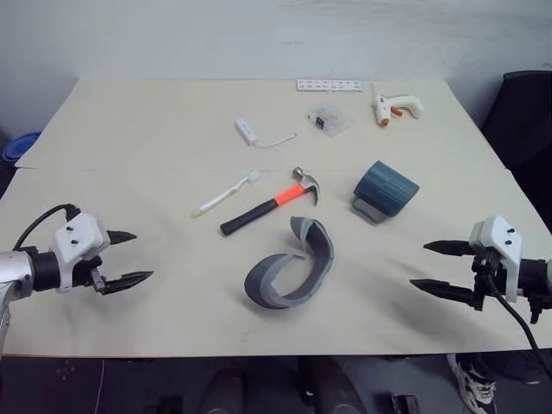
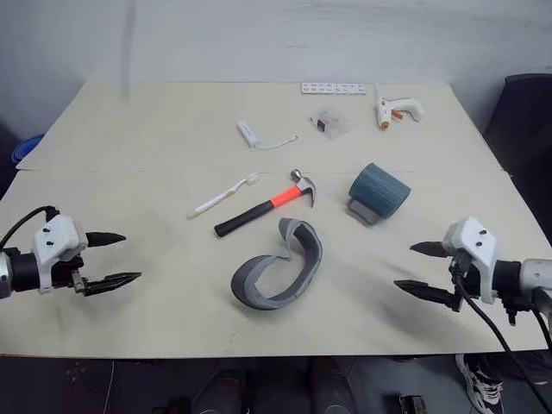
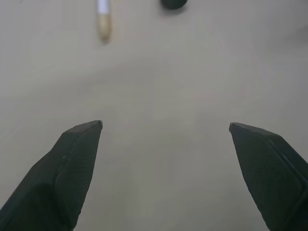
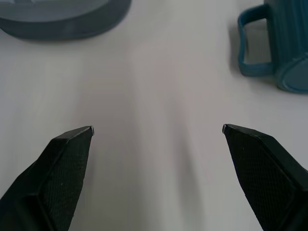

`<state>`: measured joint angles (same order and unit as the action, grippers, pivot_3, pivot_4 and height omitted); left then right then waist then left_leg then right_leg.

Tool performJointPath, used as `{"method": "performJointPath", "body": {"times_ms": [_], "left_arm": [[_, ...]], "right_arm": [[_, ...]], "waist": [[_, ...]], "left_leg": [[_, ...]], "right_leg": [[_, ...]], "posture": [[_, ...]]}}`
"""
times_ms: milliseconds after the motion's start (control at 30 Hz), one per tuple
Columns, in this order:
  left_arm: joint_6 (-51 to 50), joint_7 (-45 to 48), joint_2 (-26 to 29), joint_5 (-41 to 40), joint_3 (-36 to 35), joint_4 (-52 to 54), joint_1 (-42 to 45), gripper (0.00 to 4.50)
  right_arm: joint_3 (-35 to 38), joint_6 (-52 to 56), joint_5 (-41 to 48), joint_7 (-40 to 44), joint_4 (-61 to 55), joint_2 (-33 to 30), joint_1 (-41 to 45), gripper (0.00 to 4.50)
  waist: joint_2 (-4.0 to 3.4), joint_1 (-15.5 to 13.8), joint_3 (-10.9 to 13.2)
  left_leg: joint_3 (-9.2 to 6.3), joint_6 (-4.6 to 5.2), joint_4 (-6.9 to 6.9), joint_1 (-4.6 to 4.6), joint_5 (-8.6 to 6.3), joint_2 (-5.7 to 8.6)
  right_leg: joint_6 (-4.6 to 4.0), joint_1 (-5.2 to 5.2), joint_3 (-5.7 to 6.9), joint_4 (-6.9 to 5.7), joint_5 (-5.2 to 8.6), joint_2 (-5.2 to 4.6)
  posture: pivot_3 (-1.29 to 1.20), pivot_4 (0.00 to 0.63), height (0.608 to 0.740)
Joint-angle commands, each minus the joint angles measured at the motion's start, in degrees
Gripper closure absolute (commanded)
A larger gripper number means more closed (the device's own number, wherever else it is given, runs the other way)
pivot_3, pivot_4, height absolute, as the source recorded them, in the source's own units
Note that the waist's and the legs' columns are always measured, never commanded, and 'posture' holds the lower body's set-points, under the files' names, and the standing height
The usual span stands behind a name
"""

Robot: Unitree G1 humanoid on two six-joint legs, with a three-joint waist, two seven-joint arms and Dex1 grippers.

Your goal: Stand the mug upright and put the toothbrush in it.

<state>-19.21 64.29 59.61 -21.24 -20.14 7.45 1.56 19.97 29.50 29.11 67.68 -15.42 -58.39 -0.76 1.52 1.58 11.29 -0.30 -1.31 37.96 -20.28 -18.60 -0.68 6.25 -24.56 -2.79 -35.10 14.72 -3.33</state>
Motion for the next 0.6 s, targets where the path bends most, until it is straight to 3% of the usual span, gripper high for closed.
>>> {"method": "performJointPath", "body": {"times_ms": [33, 200, 267, 367, 600], "left_arm": [[-7.12, 3.03, 2.97, -8.62, -0.51, 10.06, 4.07, 0.02], [-10.01, 6.60, 4.82, -11.98, 5.51, 13.75, 11.65, 0.02], [-9.88, 6.67, 4.03, -11.36, 8.41, 13.01, 15.05, 0.02], [-9.80, 6.16, 3.15, -10.45, 11.06, 11.89, 17.69, 0.02], [-8.92, 6.07, 3.11, -8.34, 12.06, 12.30, 16.12, 0.02]], "right_arm": [[-0.93, -1.33, 1.72, 1.43, -8.60, -2.88, 4.16, 0.00], [-13.43, -13.22, -4.39, 7.96, -13.11, -3.98, 15.16, 0.00], [-20.80, -26.44, -13.14, 10.80, -8.12, -2.40, 20.53, 0.00], [-27.70, -37.56, -19.34, 12.77, -1.23, 0.89, 26.16, 0.00], [-37.35, -48.90, -25.42, 13.62, 7.05, 8.85, 31.50, 0.00]], "waist": [[-0.01, 0.00, 0.01], [-0.06, 0.28, 0.02], [-0.06, 0.22, 0.03], [-0.05, 0.18, 0.04], [-0.05, 0.24, 0.04]], "left_leg": [[0.00, 0.00, 0.01, -0.01, 0.00, 0.00], [0.05, -0.06, 0.02, 0.08, -0.03, 0.10], [0.03, -0.09, 0.02, 0.08, -0.05, 0.03], [0.03, -0.17, 0.06, 0.02, -0.10, -0.08], [0.17, -0.15, 0.07, 0.00, -0.12, -0.16]], "right_leg": [[0.01, 0.00, 0.00, 0.00, 0.00, 0.00], [-0.03, 0.02, -0.03, 0.00, 0.02, 0.20], [-0.08, 0.01, -0.06, 0.01, 0.04, 0.40], [-0.12, -0.05, -0.20, 0.03, 0.06, 0.65], [-0.16, -0.22, -0.41, -0.11, 0.09, 0.77]], "posture": [[0.00, 0.150, 0.740], [0.00, 0.150, 0.740], [0.00, 0.150, 0.740], [0.00, 0.150, 0.740], [0.00, 0.150, 0.740]]}}
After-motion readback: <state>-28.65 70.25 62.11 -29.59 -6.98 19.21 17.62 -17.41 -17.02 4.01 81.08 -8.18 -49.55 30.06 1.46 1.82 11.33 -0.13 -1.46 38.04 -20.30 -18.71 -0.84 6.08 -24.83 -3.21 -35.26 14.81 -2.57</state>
